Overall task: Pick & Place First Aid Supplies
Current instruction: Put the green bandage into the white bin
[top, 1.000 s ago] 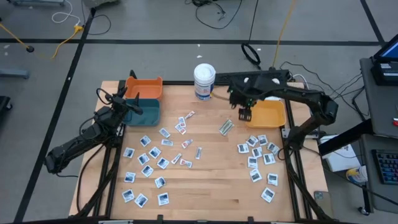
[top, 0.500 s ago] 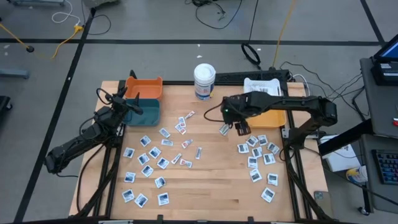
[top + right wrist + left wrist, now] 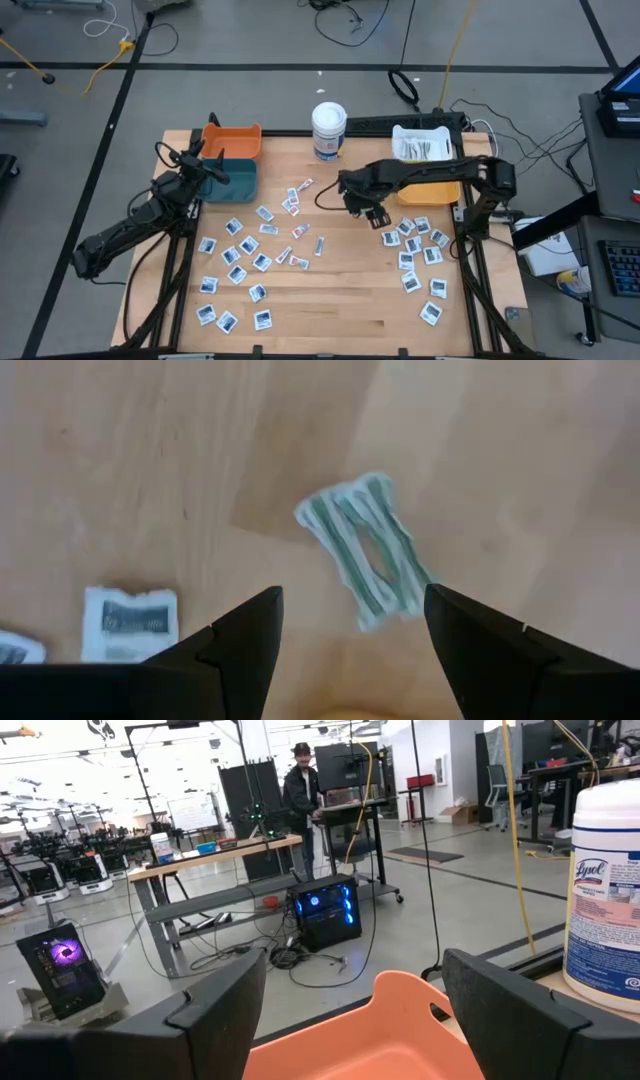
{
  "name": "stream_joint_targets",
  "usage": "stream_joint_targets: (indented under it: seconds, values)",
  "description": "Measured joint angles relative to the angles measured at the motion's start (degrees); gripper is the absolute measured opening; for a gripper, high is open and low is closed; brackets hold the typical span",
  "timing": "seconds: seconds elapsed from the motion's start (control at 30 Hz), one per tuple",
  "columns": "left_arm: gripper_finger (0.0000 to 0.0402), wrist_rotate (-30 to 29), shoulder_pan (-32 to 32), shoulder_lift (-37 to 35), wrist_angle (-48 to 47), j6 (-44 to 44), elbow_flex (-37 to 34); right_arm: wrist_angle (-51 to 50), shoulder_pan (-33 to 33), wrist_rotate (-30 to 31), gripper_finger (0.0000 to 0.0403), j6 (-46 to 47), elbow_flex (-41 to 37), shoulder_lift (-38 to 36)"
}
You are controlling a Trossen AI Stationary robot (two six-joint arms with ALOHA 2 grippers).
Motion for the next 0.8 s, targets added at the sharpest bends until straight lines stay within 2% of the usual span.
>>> stream_joint_targets:
  seconds: [0.37,0.6,0.7,0.8]
  values:
    - [0.0308,0.0,0.0,0.0,0.0,0.0,0.0,10.7,-0.4,0.6,0.0238,-3.2,-9.8,3.9]
    - [0.0308,0.0,0.0,0.0,0.0,0.0,0.0,12.6,-0.7,0.7,0.0237,-3.9,-11.4,3.8]
    - [0.0308,0.0,0.0,0.0,0.0,0.0,0.0,13.9,-0.7,0.6,0.0224,-5.0,-12.2,3.7]
    - [0.0308,0.0,0.0,0.0,0.0,0.0,0.0,15.6,-0.7,0.3,0.0192,-4.9,-13.1,3.6]
